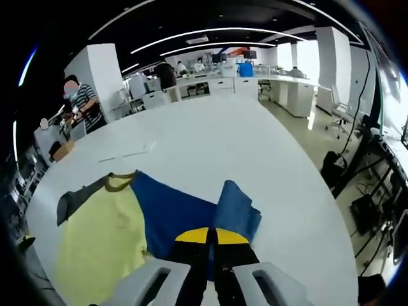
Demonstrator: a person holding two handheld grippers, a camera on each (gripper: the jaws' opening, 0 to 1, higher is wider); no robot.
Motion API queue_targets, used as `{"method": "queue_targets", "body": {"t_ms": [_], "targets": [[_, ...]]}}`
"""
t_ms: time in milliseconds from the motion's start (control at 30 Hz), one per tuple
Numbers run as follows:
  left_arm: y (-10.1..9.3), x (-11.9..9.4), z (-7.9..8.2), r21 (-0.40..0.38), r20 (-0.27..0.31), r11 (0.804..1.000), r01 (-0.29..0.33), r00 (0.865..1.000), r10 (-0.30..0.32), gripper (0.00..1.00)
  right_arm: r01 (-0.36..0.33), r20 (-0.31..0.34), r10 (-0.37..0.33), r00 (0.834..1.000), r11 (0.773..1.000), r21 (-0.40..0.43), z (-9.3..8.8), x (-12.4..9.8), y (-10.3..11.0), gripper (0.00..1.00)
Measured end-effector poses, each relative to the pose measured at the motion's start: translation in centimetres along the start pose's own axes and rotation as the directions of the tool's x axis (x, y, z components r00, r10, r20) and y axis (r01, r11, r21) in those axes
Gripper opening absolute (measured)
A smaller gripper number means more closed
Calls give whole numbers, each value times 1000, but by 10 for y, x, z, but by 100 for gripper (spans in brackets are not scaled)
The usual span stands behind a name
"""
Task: Fold the garment on the visible template until the final outline fits inside the template.
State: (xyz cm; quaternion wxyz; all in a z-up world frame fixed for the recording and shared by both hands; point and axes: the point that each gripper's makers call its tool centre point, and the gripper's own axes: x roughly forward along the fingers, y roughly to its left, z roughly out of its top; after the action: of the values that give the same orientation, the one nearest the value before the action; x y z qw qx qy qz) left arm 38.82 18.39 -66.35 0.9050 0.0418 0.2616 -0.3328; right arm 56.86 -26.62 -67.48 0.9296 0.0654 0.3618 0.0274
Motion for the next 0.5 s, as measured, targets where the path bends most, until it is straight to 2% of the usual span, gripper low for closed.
{"method": "queue_targets", "body": {"t_ms": [100,200,333,500], "targets": [[-2,0,0,-4,2,1000,11,1000,-11,99,-9,-6,9,1000,1000,-5,1,4,4,0],[-2,0,0,1,2,1000,15,1000,-15,99,-27,-9,27,1000,1000,-13,1,4,17,0],[-1,0,0,-2,6,1000,14,1000,-14,99,-53,-22,52,998,998,-36,7,15,23,0],[-1,-2,-1,-1,3,1000,15,1000,-15,99,-80,-28,78,997,995,-61,3,8,50,0]]}}
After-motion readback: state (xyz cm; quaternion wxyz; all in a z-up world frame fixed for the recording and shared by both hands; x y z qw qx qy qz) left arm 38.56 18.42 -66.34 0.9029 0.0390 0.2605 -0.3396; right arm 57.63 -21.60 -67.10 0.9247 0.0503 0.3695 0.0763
